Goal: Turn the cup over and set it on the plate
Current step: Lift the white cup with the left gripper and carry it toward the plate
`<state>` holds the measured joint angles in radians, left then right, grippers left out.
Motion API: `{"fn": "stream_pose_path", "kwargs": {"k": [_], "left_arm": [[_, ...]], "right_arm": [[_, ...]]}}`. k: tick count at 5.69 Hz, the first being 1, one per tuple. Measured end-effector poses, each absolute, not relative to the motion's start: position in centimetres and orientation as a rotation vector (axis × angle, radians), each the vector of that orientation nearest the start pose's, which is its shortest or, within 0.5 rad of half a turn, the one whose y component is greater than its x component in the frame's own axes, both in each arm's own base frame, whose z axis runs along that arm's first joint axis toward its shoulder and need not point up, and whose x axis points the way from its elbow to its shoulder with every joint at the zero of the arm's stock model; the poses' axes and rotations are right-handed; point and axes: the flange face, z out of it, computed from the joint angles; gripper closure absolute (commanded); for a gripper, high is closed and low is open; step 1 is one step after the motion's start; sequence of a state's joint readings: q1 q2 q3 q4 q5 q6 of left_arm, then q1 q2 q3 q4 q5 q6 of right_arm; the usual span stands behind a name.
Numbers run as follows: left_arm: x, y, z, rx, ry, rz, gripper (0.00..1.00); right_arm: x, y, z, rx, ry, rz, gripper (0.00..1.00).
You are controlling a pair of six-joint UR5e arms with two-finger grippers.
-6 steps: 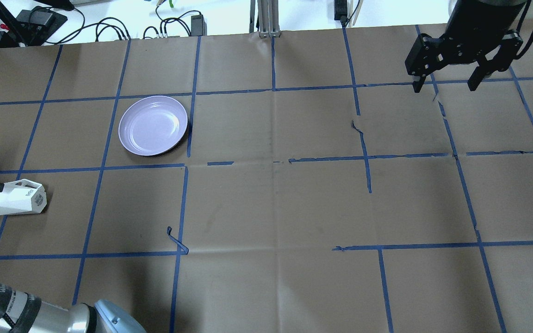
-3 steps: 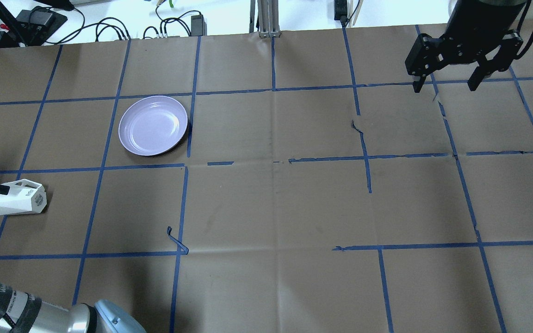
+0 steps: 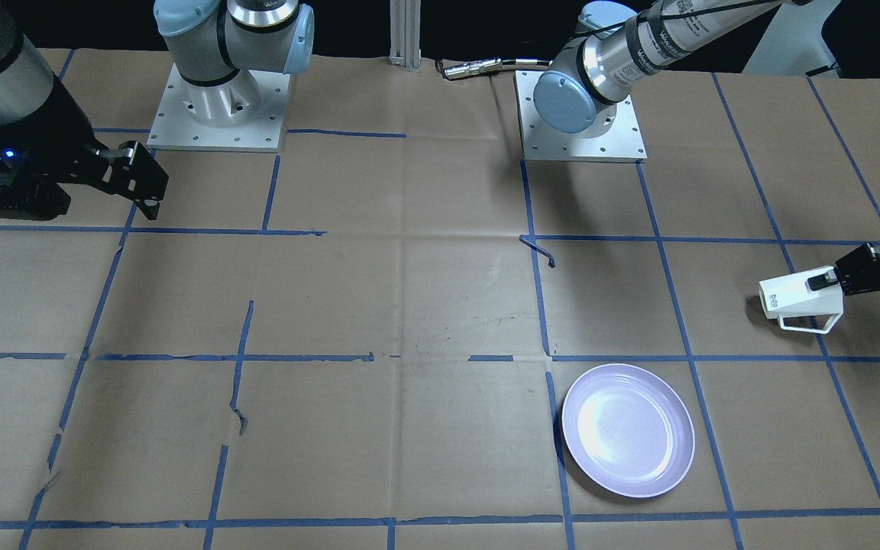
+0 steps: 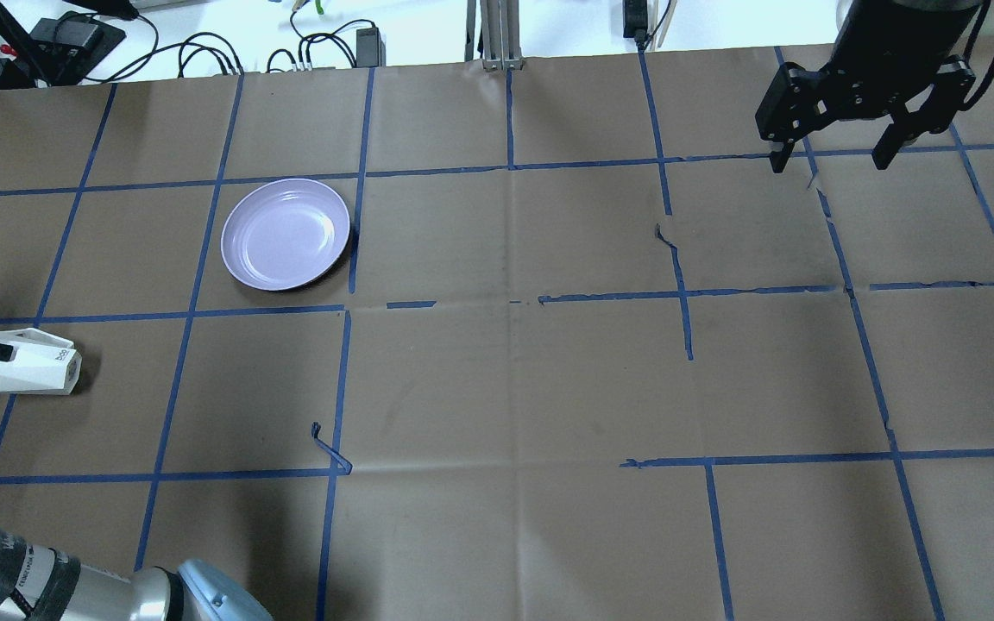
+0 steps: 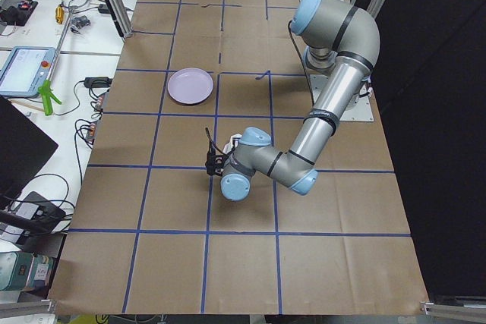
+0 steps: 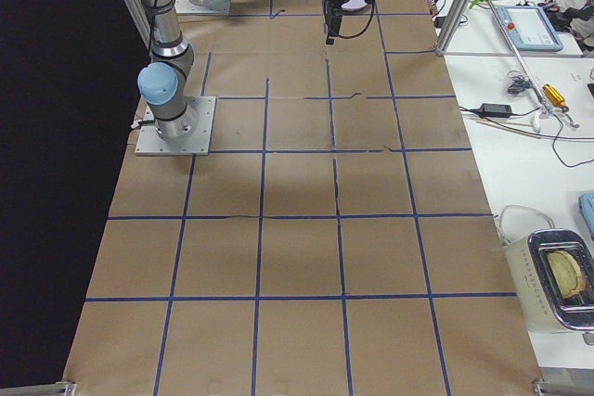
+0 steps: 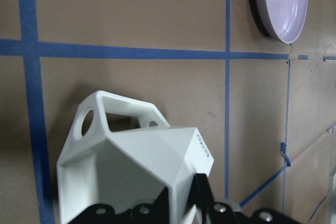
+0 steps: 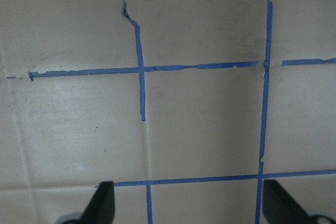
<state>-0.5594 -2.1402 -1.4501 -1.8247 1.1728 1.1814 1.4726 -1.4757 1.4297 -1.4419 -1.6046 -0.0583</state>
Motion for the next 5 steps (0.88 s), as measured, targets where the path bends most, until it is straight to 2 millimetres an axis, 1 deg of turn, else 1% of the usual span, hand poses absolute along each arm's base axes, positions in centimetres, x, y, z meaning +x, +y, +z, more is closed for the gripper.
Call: {"fn": "stream_pose_path", "kwargs": {"k": [2,3,4,5], "left_arm": [[39.8,-47.1,26.5,-0.031,-2.395,0.060,1.00],[37.7,-48.2,29.1,-0.056,-2.433,0.063,1.00],[34.1,-50.2,32.0,-0.095,-2.484,0.052,1.00],[29.8,-52.3,34.6,-0.109,-2.535,0.036,1.00]], "right_arm": [[7.8,-53.3,49.6,0.061,3.165,0.135,0.00],[7.8,-53.3,49.6,0.061,3.165,0.135,0.00],[7.8,-53.3,49.6,0.061,3.165,0.135,0.00],[7.8,-53.3,49.6,0.061,3.165,0.135,0.00]]}}
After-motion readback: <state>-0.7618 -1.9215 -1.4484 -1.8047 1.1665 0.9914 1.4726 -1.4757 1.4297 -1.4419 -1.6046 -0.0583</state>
